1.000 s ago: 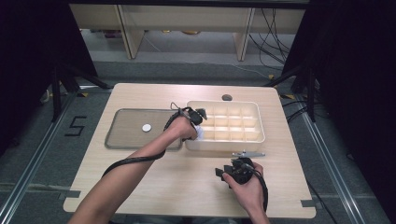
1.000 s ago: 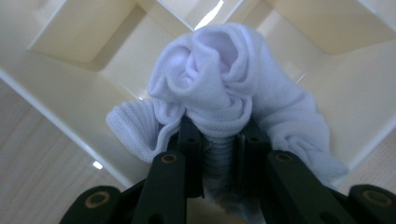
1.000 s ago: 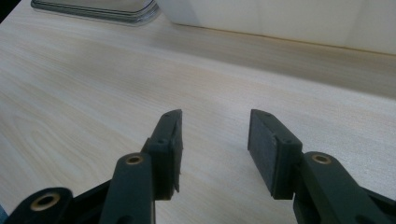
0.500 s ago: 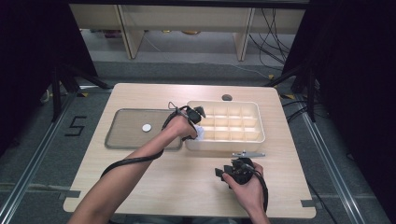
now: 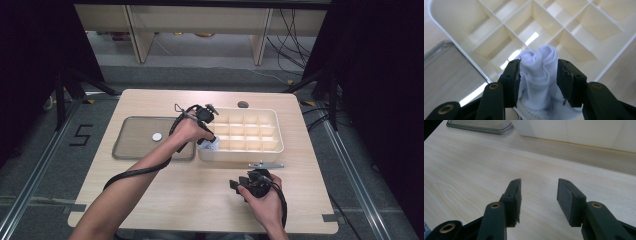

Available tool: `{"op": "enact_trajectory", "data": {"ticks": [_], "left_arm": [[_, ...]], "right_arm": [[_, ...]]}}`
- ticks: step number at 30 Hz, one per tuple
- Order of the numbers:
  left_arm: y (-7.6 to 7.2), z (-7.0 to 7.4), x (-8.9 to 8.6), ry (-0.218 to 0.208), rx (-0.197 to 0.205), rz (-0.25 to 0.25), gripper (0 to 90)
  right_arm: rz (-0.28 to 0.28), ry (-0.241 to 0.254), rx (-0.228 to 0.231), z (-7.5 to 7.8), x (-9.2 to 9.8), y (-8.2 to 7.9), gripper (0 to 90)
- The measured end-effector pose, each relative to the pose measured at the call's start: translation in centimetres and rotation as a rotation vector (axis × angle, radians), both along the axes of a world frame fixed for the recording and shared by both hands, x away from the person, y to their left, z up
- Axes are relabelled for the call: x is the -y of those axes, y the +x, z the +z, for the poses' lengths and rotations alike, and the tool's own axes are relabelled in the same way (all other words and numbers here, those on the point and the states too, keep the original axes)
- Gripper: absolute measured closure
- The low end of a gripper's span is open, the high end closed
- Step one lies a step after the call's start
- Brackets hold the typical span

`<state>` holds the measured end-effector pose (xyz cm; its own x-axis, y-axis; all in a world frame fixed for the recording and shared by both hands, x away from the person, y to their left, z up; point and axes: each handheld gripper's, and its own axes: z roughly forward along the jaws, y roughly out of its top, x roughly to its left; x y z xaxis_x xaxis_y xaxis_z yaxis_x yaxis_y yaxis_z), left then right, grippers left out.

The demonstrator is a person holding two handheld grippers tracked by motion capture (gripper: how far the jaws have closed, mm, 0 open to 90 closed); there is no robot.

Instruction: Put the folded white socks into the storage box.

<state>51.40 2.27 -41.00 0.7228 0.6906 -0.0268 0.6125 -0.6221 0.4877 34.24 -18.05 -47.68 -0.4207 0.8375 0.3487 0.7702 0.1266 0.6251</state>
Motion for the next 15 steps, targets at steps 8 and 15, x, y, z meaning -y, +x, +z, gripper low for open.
{"op": "enact_trajectory", "data": {"ticks": [8,15], "left_arm": [[0.1,-1.3,0.3,0.035,-0.011,-0.037,73.2],[-0.3,-1.7,0.4,0.078,0.006,-0.068,77.9]], "right_arm": [[0.009,-0.010,0.006,-0.1,0.3,0.2,55.0],[0.019,-0.010,0.016,-0.2,0.4,0.1,55.0]]}}
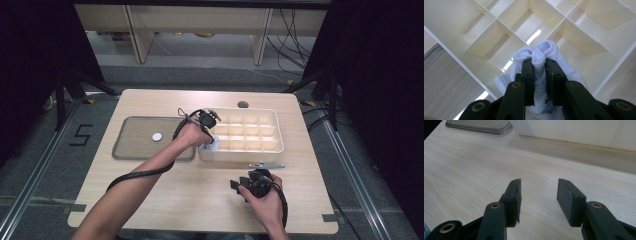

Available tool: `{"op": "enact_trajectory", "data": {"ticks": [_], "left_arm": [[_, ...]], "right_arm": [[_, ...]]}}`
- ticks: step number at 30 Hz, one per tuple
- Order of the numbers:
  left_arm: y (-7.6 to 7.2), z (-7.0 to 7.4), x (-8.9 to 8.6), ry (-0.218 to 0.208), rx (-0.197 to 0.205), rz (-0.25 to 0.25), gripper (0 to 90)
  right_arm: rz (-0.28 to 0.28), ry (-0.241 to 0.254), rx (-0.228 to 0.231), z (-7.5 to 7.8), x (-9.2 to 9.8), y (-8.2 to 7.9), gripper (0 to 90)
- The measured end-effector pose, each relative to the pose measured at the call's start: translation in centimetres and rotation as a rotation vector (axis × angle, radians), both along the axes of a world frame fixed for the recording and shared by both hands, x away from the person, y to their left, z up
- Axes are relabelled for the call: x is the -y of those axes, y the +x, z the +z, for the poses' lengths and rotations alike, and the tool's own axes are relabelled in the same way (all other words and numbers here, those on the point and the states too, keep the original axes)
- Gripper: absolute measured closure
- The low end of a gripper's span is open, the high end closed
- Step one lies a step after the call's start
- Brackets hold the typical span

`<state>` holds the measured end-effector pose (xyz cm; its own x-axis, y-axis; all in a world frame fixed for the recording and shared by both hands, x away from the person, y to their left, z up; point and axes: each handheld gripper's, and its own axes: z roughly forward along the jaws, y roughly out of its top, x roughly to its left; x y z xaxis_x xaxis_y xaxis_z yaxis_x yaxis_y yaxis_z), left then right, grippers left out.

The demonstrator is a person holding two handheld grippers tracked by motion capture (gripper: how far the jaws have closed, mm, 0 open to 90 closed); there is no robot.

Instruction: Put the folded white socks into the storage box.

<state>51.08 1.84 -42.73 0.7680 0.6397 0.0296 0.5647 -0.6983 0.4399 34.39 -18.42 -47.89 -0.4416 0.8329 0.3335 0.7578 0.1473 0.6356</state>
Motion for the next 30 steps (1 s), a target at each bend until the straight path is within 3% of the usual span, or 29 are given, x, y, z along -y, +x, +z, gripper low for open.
{"op": "enact_trajectory", "data": {"ticks": [14,16,21,26,30], "left_arm": [[-0.3,-1.2,0.2,0.048,0.000,-0.002,80.1],[-0.3,-1.4,0.3,0.077,0.003,-0.014,80.4],[-0.3,-1.9,0.5,0.098,-0.007,-0.013,80.9],[0.0,-1.8,0.4,0.095,-0.029,-0.012,80.8],[0.2,-1.1,-0.1,0.038,-0.050,0.004,78.9]], "right_arm": [[-0.005,-0.011,-0.006,0.0,-0.1,0.0,55.0],[-0.008,-0.010,-0.024,0.0,-0.1,-0.1,54.9],[-0.017,-0.008,-0.032,0.0,-0.2,-0.1,54.9],[-0.011,-0.021,-0.031,-0.1,-0.2,-0.1,54.8],[-0.003,-0.014,-0.031,0.0,-0.2,-0.1,54.7]]}}
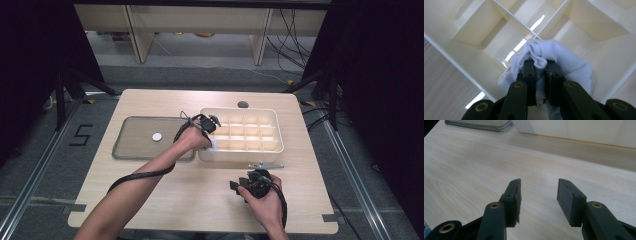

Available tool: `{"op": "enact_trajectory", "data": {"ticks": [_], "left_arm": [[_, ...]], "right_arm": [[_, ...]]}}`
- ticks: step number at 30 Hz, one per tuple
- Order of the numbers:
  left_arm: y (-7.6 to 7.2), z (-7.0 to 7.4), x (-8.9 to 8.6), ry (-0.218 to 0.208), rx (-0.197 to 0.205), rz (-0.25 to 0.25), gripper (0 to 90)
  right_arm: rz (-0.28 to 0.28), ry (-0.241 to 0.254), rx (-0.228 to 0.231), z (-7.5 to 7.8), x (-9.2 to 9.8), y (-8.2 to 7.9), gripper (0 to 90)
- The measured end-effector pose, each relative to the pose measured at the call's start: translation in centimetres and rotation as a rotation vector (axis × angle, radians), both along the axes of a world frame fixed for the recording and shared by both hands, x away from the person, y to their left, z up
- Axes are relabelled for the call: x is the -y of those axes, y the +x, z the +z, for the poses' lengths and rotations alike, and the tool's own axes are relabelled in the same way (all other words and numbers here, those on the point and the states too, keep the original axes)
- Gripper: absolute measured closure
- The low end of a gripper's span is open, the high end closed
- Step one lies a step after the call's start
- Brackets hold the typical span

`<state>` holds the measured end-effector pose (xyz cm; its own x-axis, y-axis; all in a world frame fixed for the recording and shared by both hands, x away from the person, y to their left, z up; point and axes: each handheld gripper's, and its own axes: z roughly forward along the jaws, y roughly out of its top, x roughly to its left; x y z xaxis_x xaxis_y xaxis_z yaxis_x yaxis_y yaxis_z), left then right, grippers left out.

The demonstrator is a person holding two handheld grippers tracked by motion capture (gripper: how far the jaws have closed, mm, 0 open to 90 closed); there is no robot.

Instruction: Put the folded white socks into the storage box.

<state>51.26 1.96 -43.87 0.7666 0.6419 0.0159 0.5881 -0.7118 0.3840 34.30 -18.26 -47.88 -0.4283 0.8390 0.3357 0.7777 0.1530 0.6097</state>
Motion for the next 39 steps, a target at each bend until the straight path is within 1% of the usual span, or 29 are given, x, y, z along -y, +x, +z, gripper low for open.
{"op": "enact_trajectory", "data": {"ticks": [3,4,6,7,8,9,10,11,12,13,17,18,19,20,21,23,24,25,26,27,28,29,31,33,34,35,37,39], "left_arm": [[0.1,1.0,-0.5,-0.035,0.000,-0.001,75.1],[0.0,1.4,-0.5,-0.045,0.010,0.001,73.9],[-0.2,2.3,-0.5,-0.067,0.036,-0.011,70.7],[-0.2,2.3,-0.5,-0.067,0.036,-0.011,70.2],[-0.5,2.6,-0.4,-0.075,0.035,-0.014,70.2],[-0.8,2.8,-0.3,-0.071,0.026,-0.028,69.4],[-0.9,2.7,-0.3,-0.068,0.006,-0.026,69.2],[-1.0,2.6,-0.2,-0.067,-0.004,-0.027,69.0],[-1.0,2.5,-0.3,-0.059,-0.009,-0.028,69.3],[-1.1,2.5,-0.3,-0.055,-0.008,-0.027,69.4],[-1.1,2.5,-0.3,-0.054,-0.018,-0.021,69.9],[-1.1,2.7,-0.3,-0.058,-0.021,-0.024,69.8],[-1.2,2.8,-0.3,-0.067,-0.026,-0.014,69.4],[-1.2,3.0,-0.4,-0.064,-0.024,-0.019,69.2],[-1.3,3.1,-0.4,-0.061,-0.026,-0.021,68.7],[-1.3,3.2,-0.4,-0.063,-0.034,-0.024,68.3],[-1.4,3.3,-0.4,-0.059,-0.036,-0.024,67.8],[-1.4,3.2,-0.4,-0.044,-0.038,-0.029,67.9],[-1.4,3.0,-0.4,-0.045,-0.049,-0.024,68.2],[-1.3,2.8,-0.4,-0.038,-0.053,-0.025,69.0],[-1.3,2.6,-0.4,-0.031,-0.055,-0.027,69.9],[-1.2,2.4,-0.4,-0.028,-0.059,-0.030,72.2],[-1.0,2.0,-0.5,-0.015,-0.063,-0.038,77.3],[-0.8,1.7,-0.5,-0.014,-0.078,-0.031,80.9],[-0.8,1.6,-0.5,-0.021,-0.074,-0.025,82.2],[-0.7,1.4,-0.5,-0.019,-0.078,-0.024,83.0],[-0.5,1.3,-0.4,-0.003,-0.081,-0.026,84.1],[-0.5,1.0,-0.3,0.000,-0.086,-0.020,84.7]], "right_arm": [[-0.004,0.000,-0.005,0.1,-0.1,0.0,54.5],[0.005,0.012,0.015,0.0,-0.1,0.1,54.6],[0.006,0.005,0.024,0.2,0.0,0.0,54.5],[0.006,0.005,0.024,0.2,0.0,0.0,54.5],[0.010,0.006,0.024,0.2,0.0,0.1,54.5],[-0.021,0.028,-0.005,0.4,-0.2,-0.2,54.5],[-0.015,0.024,-0.001,0.4,-0.2,-0.2,54.5],[-0.015,0.025,-0.004,0.4,-0.2,-0.2,54.5],[-0.014,0.027,-0.002,0.4,-0.2,-0.2,54.4],[0.003,0.009,0.011,0.3,0.0,0.0,54.4],[-0.006,0.004,0.001,0.3,-0.1,0.0,54.2],[-0.007,0.006,0.001,0.2,-0.1,0.0,54.2],[0.000,0.010,-0.007,0.3,0.0,0.0,54.1],[0.001,0.010,0.017,0.1,0.0,0.1,54.1],[-0.029,0.021,-0.032,0.4,-0.2,-0.2,54.1],[-0.029,0.016,-0.030,0.4,-0.2,-0.2,54.1],[-0.011,0.009,0.003,0.2,-0.1,0.0,54.1],[-0.010,0.013,-0.009,0.2,-0.1,-0.1,54.1],[-0.016,0.005,-0.019,0.3,-0.1,-0.1,54.1],[-0.021,0.003,-0.019,0.2,-0.2,-0.1,54.0],[-0.020,0.013,-0.024,0.2,-0.3,-0.1,54.0],[-0.004,-0.004,-0.010,0.1,-0.1,0.0,54.0],[-0.001,-0.001,-0.009,0.1,0.0,0.0,53.9],[-0.013,-0.011,-0.008,0.0,0.0,0.1,53.9],[0.003,-0.002,0.026,-0.2,0.1,0.2,53.8],[0.002,-0.003,0.024,-0.2,0.1,0.2,53.8],[-0.002,-0.002,-0.011,0.0,0.0,0.1,53.8],[-0.001,-0.002,-0.012,0.0,0.0,0.1,53.8]]}}
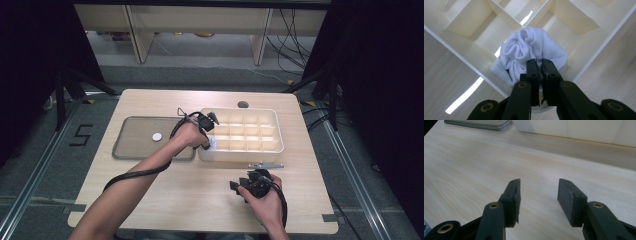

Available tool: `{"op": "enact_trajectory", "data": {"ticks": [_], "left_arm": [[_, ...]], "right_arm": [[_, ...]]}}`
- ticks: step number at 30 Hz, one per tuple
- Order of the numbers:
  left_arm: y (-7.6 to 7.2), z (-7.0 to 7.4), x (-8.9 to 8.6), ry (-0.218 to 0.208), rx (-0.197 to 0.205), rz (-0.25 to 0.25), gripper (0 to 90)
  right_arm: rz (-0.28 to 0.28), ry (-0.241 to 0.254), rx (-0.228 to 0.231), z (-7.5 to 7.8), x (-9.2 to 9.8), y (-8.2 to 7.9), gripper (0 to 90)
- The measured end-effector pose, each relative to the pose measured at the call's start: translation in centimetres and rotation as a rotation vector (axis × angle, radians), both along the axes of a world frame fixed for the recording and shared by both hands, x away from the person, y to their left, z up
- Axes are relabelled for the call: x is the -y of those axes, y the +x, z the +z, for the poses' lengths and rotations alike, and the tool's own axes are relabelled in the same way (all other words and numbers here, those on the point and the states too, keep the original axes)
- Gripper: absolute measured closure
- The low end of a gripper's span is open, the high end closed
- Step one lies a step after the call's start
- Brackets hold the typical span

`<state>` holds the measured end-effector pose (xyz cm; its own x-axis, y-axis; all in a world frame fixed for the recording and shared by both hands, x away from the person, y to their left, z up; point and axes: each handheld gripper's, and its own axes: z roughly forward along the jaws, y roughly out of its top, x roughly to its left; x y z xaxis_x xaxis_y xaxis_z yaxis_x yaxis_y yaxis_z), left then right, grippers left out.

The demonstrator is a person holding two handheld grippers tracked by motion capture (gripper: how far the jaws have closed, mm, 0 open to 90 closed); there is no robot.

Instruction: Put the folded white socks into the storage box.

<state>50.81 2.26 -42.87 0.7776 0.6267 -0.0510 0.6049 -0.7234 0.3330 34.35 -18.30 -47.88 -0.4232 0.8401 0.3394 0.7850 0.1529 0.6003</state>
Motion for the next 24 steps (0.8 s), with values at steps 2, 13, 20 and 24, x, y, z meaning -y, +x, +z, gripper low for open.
{"op": "enact_trajectory", "data": {"ticks": [2,13,20,24], "left_arm": [[0.0,-0.3,0.2,0.006,0.002,0.004,85.1],[-0.1,-1.3,1.1,0.051,0.011,-0.017,86.1],[-0.1,-1.5,0.8,0.027,0.008,-0.011,85.9],[-0.2,-0.9,0.2,-0.019,0.008,0.005,83.2]], "right_arm": [[-0.009,-0.010,0.003,0.0,0.0,0.0,53.7],[0.007,0.001,0.026,-0.1,0.1,0.1,53.7],[-0.006,-0.009,0.002,0.0,0.0,0.0,53.5],[0.003,-0.002,0.002,0.1,0.0,0.0,53.3]]}}
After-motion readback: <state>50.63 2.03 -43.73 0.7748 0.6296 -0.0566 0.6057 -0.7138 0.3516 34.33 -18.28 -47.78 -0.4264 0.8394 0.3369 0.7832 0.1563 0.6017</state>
